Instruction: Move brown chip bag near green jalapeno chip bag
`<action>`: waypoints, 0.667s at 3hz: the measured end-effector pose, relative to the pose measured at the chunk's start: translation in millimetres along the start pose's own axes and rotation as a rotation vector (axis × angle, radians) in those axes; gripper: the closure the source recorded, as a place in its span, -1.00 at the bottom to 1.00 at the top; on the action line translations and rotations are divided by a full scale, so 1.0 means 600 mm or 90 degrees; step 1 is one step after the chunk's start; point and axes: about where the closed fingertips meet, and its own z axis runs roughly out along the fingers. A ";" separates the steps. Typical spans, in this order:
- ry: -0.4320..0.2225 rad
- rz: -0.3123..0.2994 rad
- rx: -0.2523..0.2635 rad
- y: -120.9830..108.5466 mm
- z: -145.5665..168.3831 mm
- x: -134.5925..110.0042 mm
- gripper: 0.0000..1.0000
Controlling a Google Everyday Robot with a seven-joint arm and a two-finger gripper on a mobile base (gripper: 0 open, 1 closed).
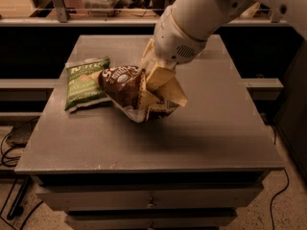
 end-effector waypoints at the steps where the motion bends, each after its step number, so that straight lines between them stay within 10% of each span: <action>1: -0.018 -0.001 -0.006 -0.019 0.027 -0.017 0.00; 2: -0.045 0.010 -0.006 -0.043 0.036 -0.025 -0.47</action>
Offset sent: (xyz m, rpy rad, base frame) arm 0.0447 0.0341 -0.0012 0.1252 0.0423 0.0020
